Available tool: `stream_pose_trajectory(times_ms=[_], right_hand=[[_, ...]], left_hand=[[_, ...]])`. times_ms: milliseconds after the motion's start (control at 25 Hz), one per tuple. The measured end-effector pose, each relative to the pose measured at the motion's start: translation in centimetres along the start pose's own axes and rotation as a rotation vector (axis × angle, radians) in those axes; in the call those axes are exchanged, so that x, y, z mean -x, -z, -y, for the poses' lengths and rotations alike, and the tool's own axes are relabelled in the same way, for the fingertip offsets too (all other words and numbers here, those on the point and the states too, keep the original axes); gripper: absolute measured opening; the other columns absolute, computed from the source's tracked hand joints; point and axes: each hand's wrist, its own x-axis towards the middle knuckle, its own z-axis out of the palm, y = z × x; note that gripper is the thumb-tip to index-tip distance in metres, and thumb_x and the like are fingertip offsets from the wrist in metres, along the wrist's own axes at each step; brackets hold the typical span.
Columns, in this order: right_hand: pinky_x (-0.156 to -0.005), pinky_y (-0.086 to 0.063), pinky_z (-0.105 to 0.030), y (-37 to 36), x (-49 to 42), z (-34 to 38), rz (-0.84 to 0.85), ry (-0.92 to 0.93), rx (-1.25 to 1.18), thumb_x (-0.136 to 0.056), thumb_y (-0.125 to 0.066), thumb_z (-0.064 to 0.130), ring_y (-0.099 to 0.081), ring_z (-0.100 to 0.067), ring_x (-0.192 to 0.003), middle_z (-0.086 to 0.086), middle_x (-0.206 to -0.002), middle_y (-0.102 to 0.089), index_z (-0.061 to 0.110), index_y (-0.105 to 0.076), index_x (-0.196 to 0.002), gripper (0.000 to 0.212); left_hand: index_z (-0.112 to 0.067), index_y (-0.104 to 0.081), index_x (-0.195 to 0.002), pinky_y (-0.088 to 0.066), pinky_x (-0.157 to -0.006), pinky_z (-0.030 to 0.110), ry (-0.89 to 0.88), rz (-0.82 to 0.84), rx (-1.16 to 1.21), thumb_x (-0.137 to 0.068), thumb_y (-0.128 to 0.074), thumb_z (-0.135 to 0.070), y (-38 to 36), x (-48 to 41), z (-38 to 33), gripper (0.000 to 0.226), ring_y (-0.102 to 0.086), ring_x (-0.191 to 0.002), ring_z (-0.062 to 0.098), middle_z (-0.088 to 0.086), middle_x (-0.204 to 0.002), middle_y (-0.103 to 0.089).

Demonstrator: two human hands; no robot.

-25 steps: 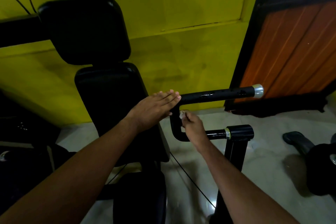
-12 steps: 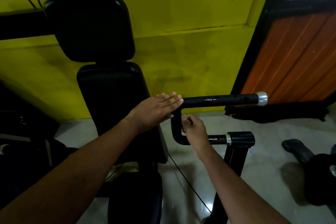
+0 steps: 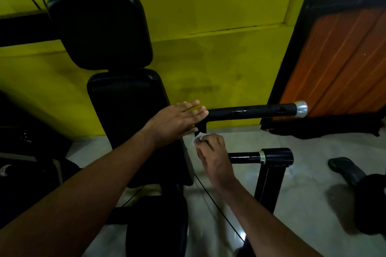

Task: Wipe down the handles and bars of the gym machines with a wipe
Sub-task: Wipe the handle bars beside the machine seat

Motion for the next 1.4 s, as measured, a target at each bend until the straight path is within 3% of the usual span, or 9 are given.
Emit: stream_pose_trajectory(times_ms=[200,360,640,800,880,1040,1160,1280,1400], right_hand=[[-0.087,-0.05,-0.029,0.2,1.1,0.4,0.079,0.123,0.08,-0.082,-0.072,0.007,-0.05,-0.023,-0.099,-0.005,-0.108,-0.052,0.011,-0.066,-0.115,0.033],[-0.081,-0.049,-0.029,0.7,-0.9,0.9,0.054,0.221,0.246,-0.089,-0.053,0.008,-0.05,-0.025,-0.096,-0.009,-0.112,-0.053,0.009,-0.067,-0.12,0.034],[-0.081,-0.048,-0.029,1.2,-0.6,1.3,0.13,0.2,0.292,-0.085,-0.048,0.014,-0.049,-0.023,-0.093,-0.005,-0.109,-0.062,0.01,-0.067,-0.119,0.039],[-0.078,-0.05,-0.032,0.9,1.7,1.5,0.076,-0.282,-0.132,-0.091,-0.055,0.007,-0.054,-0.018,-0.09,-0.002,-0.096,-0.057,0.013,-0.061,-0.1,0.012],[-0.075,-0.05,-0.034,0.7,0.4,2.3,0.008,-0.582,-0.282,-0.089,-0.055,0.004,-0.058,-0.019,-0.088,0.0,-0.095,-0.058,0.011,-0.058,-0.101,0.014],[-0.066,-0.039,-0.011,1.5,-1.6,3.2,-0.176,-0.924,-0.437,-0.092,-0.05,-0.005,-0.063,-0.007,-0.084,0.007,-0.085,-0.06,0.01,-0.059,-0.103,0.021],[-0.068,-0.043,-0.012,0.5,-3.1,3.1,-0.349,-1.154,-0.565,-0.094,-0.052,0.0,-0.064,-0.021,-0.086,0.006,-0.081,-0.065,0.01,-0.066,-0.096,0.018],[-0.088,-0.046,-0.025,0.3,-2.1,4.4,-0.197,-1.111,-0.816,-0.098,-0.053,0.009,-0.063,-0.012,-0.101,0.002,-0.107,-0.068,0.013,-0.07,-0.114,0.024],[-0.102,-0.038,-0.014,0.5,-0.1,4.8,-0.05,-0.881,-0.576,-0.1,-0.053,0.012,-0.052,-0.001,-0.12,0.011,-0.128,-0.054,0.009,-0.056,-0.137,0.037]], left_hand=[[-0.008,-0.059,-0.132,-0.051,-0.096,0.042,-0.053,0.005,0.046,-0.095,-0.044,-0.033,0.6,-0.8,0.8,0.047,-0.053,-0.128,0.029,0.008,-0.132,-0.061],[-0.008,-0.057,-0.134,-0.05,-0.096,0.041,-0.008,0.015,0.054,-0.096,-0.048,-0.029,0.6,-1.1,0.8,0.044,-0.051,-0.13,0.027,0.006,-0.135,-0.059],[-0.006,-0.058,-0.132,-0.053,-0.092,0.038,-0.004,0.008,0.067,-0.096,-0.043,-0.03,0.4,-1.6,0.3,0.046,-0.054,-0.128,0.027,0.007,-0.132,-0.061],[-0.007,-0.057,-0.134,-0.052,-0.089,0.037,0.016,-0.007,0.063,-0.097,-0.043,-0.03,0.0,-1.3,0.0,0.045,-0.053,-0.128,0.025,0.006,-0.134,-0.06],[-0.007,-0.057,-0.133,-0.052,-0.089,0.036,0.022,-0.02,0.057,-0.096,-0.048,-0.028,0.0,-1.3,-0.1,0.043,-0.054,-0.127,0.026,0.007,-0.133,-0.061],[-0.006,-0.059,-0.132,-0.052,-0.088,0.036,0.027,-0.029,0.065,-0.096,-0.048,-0.027,0.3,-1.3,-0.4,0.043,-0.055,-0.127,0.026,0.007,-0.132,-0.061],[-0.007,-0.058,-0.132,-0.054,-0.088,0.037,0.039,-0.018,0.064,-0.097,-0.039,-0.03,0.3,-1.4,-0.3,0.047,-0.054,-0.127,0.025,0.008,-0.133,-0.061],[-0.007,-0.055,-0.135,-0.054,-0.09,0.04,0.051,0.017,0.081,-0.097,-0.036,-0.031,0.3,-1.4,-0.4,0.048,-0.051,-0.13,0.025,0.008,-0.136,-0.059],[-0.007,-0.058,-0.133,-0.054,-0.089,0.039,0.045,-0.008,0.068,-0.097,-0.038,-0.03,0.4,-1.4,-0.4,0.047,-0.054,-0.127,0.025,0.008,-0.133,-0.061]])
